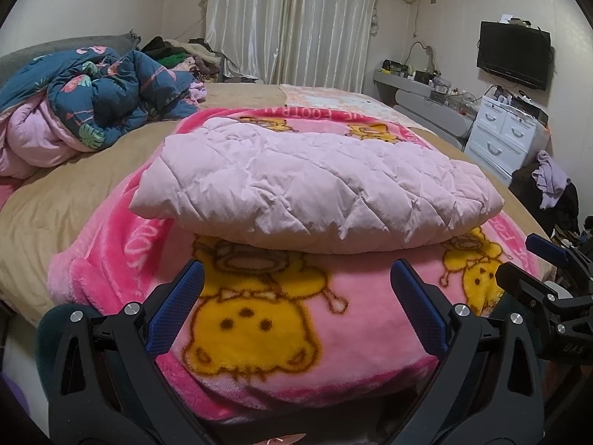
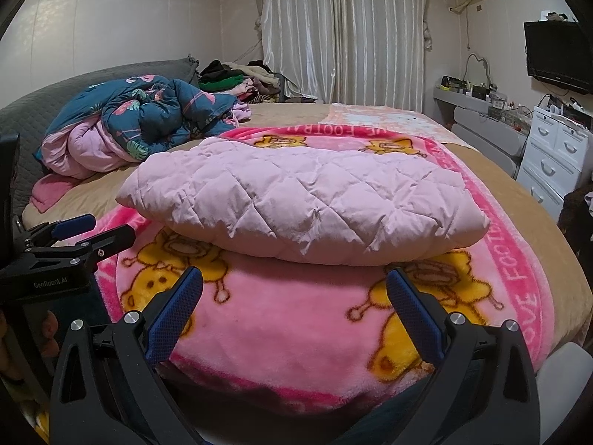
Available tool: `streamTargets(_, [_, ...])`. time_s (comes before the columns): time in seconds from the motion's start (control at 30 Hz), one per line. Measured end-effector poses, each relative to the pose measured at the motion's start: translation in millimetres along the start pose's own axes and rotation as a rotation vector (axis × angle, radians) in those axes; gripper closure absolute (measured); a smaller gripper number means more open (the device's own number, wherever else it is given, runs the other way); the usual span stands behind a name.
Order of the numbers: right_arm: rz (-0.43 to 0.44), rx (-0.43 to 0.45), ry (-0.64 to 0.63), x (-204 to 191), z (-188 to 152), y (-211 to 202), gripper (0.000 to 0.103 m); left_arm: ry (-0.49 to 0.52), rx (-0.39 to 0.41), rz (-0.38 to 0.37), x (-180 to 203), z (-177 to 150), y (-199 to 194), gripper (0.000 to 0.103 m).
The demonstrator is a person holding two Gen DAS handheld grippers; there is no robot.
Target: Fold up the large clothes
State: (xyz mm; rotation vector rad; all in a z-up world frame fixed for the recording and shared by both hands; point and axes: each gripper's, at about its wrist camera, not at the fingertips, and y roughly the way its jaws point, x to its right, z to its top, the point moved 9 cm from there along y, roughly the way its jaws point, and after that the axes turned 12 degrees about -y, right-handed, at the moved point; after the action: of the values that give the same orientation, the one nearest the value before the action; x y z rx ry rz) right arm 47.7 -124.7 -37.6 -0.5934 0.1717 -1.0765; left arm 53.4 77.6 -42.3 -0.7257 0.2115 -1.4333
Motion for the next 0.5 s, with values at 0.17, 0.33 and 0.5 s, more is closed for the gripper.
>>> streamTargets(0.17, [0.001,0.000,-0.002,-0.1,0.6,-0.1,0.004,0.005,0.005,-0.001,0.7,0.5,-1.5,0.009])
streamTargets(0.33, [0.001,0.000,-0.006,-1.0,2.2,-0.3,0.004,0.006,0.006,0.003,0.8,0.2,-1.7,0.009])
streamTargets(0.5, [0.000,0.002,-0.006,-1.0,2.4,-0.6,0.004,0.007,0.010,0.004,0.5,0.8,-3.3,0.009])
